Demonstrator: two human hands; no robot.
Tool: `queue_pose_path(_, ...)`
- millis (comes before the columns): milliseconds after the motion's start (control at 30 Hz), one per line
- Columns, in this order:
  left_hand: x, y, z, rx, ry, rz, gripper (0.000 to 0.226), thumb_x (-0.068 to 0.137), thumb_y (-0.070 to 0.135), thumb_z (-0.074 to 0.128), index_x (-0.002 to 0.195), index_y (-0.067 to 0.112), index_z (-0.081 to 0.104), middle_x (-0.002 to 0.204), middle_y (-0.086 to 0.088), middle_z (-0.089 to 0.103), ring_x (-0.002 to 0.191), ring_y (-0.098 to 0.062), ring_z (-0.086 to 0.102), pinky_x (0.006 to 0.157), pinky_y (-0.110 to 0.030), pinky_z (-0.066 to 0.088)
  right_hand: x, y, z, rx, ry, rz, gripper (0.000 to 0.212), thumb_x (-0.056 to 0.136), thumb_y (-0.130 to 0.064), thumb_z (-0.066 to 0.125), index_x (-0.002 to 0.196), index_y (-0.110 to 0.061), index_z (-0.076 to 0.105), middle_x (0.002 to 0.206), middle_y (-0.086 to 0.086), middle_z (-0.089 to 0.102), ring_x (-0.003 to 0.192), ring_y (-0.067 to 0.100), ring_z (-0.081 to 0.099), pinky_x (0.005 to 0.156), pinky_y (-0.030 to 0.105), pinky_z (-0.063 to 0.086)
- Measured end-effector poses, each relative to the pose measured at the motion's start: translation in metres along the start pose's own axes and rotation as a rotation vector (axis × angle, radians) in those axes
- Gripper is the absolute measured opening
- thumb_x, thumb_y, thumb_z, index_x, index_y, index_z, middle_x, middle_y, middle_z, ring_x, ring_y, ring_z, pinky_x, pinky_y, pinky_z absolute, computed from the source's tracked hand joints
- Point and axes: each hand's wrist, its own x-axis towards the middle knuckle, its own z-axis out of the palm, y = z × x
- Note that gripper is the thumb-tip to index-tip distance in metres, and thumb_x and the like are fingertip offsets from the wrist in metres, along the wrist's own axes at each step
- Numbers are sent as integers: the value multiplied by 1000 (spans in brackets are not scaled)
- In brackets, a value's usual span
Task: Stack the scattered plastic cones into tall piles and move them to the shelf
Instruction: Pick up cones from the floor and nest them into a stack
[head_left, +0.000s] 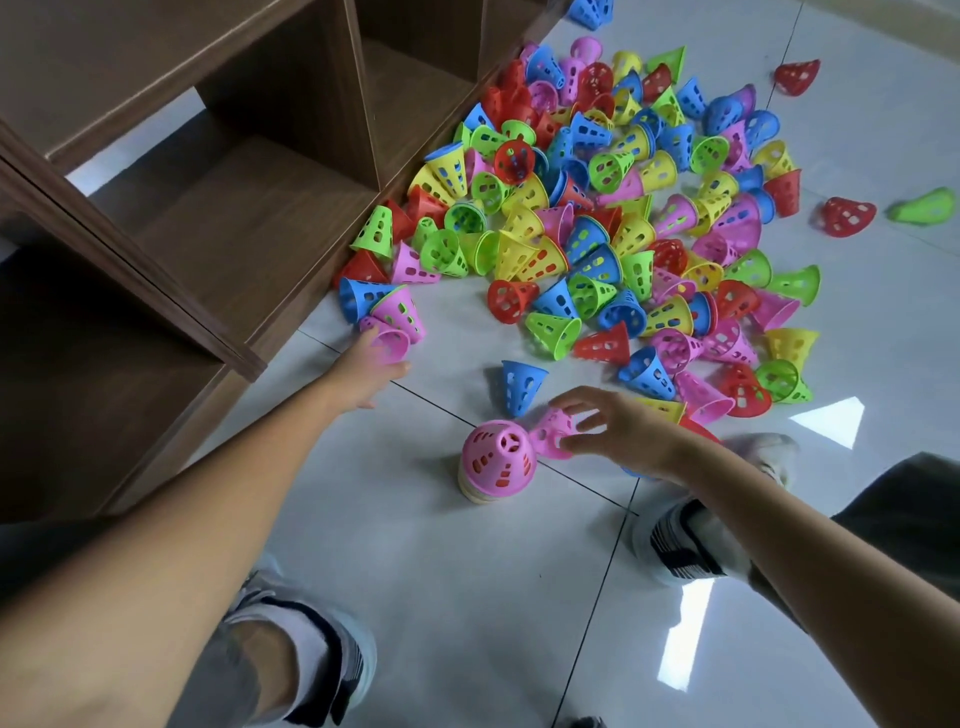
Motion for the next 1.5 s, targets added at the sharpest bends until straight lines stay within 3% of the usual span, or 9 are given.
queue_pose_path(133,-1,-3,2,-156,48,-4,61,95,24,66,146,33,34,129,7,47,108,-25,56,75,-36,49,12,20,15,-109,-21,120,61,91,-32,69,145,-33,40,145,9,47,119,23,54,102,37,44)
queue_pose_path(333,-9,-12,-3,-283,146,8,36,97,24,63,132,15,59,124,-9,66,101,-23,65,80,-37,52,32,38,33,-61,-86,196,74,93,-41,65,153,-40,23,157,10,34,135,30,44,111,46,36)
queue_pose_path(500,-27,-5,-3,-332,206,34,23,95,22,65,115,9,67,99,-11,73,84,-20,70,86,-40,54,42,40,46,83,-74,249,72,92,-33,68,149,-48,26,156,15,34,133,31,47,102,48,50)
queue_pose_path(667,-54,26,1,-419,90,129,13,91,19,71,100,11,66,93,-9,73,79,-21,70,68,-29,55,44,33,54,274,-54,279,62,94,-19,65,144,-41,35,145,14,43,129,36,48,95,53,53)
queue_pose_path(833,-83,64,8,-529,-108,184,9,89,11,71,93,14,64,101,-14,68,78,-21,65,64,-25,56,46,37,63,498,26,353,39,96,-29,62,132,-36,48,142,9,47,125,26,50,79,38,57)
queue_pose_path(1033,-122,96,17,-584,-366,218,22,80,15,70,100,17,60,86,-2,70,69,-13,65,64,-24,57,52,43,75,533,232,403,15,96,-35,62,105,-30,53,132,13,50,110,28,56,71,38,60)
queue_pose_path(1267,-137,85,18,-499,-512,168,57,75,24,74,127,6,61,104,-5,71,84,-12,69,72,-23,58,50,48,76,615,301,414,28,93,-31,67,114,-26,49,124,17,55,104,33,66,78,46,61)
queue_pose_path(1400,-133,66,22,-430,-545,120,87,52,37,96,125,1,64,110,-10,72,90,-15,70,75,-24,59,43,45,65,733,317,409,45,94,-29,67,131,-25,42,126,18,58,103,29,67,76,39,62)
queue_pose_path(1500,-131,54,27,-409,-535,86,86,50,36,97,122,2,66,106,-11,72,87,-15,71,75,-25,59,33,42,51,876,277,366,57,95,-21,66,142,-25,35,125,17,59,104,28,66,83,44,59)
